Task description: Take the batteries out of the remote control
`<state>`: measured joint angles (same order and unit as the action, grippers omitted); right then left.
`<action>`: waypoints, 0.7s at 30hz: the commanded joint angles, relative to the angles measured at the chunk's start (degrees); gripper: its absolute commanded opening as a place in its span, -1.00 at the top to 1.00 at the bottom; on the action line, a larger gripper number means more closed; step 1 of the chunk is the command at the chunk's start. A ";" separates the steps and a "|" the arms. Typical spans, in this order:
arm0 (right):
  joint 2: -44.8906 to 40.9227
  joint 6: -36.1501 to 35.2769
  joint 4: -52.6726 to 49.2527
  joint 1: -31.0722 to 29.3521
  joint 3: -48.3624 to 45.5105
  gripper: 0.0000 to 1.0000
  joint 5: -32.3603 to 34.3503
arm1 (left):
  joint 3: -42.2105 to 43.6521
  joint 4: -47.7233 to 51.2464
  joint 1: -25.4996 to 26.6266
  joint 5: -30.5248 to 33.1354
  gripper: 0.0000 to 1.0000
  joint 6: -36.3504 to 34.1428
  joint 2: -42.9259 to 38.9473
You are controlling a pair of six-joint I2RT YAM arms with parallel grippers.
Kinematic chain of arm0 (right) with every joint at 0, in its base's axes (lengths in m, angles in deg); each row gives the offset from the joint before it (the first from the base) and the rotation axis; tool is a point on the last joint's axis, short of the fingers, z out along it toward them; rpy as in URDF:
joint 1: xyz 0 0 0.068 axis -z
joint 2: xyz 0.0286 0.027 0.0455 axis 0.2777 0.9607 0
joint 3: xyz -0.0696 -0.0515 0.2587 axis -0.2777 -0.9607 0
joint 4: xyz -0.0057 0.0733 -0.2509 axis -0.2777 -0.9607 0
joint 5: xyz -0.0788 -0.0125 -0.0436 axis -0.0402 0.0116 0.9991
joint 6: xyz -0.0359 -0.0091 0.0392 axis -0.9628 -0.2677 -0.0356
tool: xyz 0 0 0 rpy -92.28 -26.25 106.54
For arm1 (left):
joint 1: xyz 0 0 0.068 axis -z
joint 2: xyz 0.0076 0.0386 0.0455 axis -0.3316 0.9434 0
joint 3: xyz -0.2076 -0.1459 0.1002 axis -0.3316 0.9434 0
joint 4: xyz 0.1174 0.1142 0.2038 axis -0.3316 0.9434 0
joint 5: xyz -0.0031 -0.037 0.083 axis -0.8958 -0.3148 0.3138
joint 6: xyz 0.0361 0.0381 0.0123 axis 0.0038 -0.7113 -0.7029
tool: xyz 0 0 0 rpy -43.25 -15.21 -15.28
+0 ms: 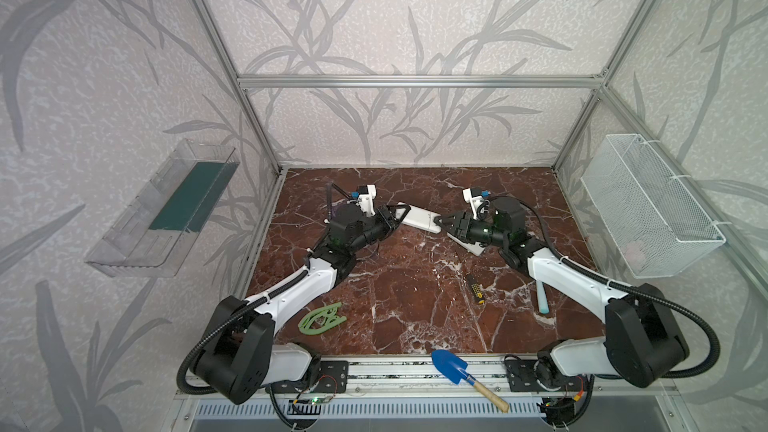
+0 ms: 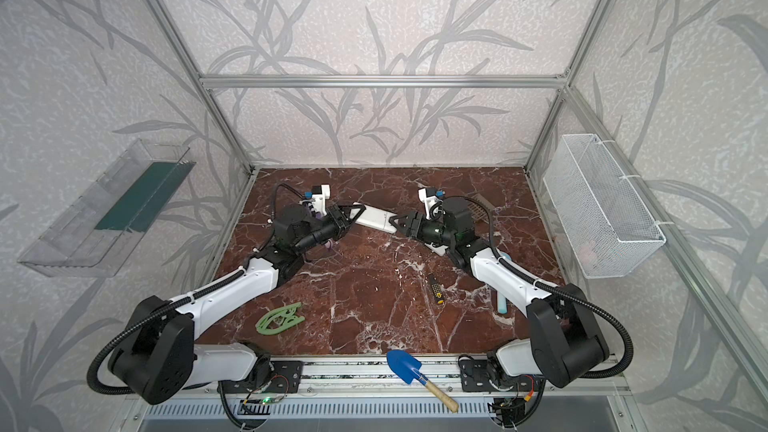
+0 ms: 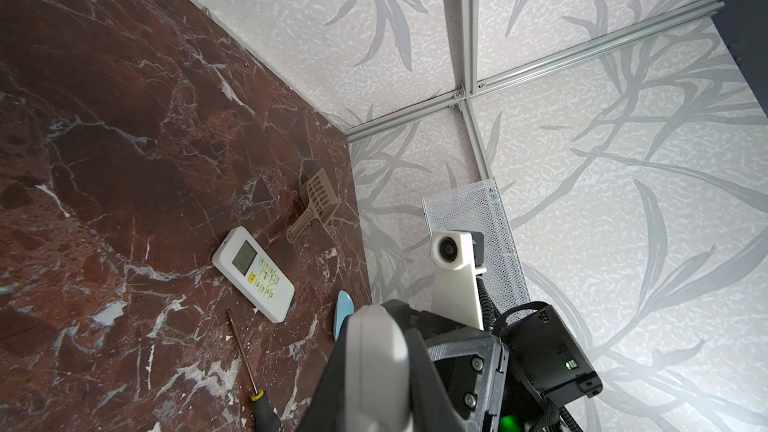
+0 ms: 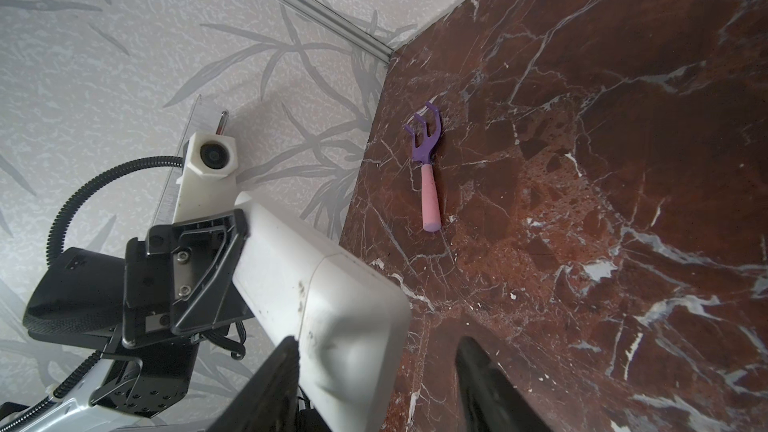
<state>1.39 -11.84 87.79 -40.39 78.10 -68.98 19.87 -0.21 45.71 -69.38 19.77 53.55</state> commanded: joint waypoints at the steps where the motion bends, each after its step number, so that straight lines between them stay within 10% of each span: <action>1: 0.56 -1.59 0.19 -0.48 2.86 -0.20 -0.62 | -0.24 -2.60 0.50 -0.28 1.00 1.05 -0.11; 21: 1.49 -6.33 -6.48 -3.33 4.87 -0.01 3.04 | -1.00 -2.72 0.72 0.24 1.00 0.87 0.08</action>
<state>2.86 -16.83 82.07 -43.43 82.03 -66.55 19.87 -0.16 46.19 -68.79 19.91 53.88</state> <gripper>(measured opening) 0.520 0.179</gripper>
